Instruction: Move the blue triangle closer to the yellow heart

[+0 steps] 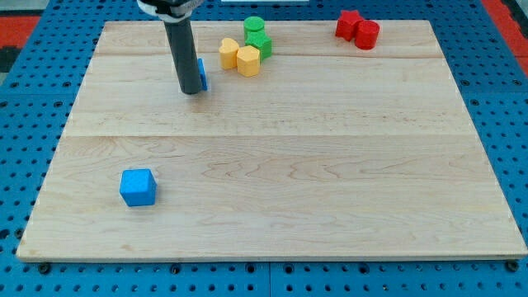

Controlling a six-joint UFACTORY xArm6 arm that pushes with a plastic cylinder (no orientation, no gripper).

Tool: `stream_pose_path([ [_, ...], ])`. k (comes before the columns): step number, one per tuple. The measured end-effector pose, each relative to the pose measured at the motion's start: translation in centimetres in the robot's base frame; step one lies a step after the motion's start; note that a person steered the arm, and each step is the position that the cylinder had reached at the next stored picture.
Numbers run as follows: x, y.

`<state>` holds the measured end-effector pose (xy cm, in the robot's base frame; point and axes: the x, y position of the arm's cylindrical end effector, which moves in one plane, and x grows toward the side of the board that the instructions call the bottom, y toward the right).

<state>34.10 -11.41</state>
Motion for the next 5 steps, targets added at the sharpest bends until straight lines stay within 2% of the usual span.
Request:
stream_pose_path([
  [2, -3.3, 4.0],
  [5, -2.0, 3.6],
])
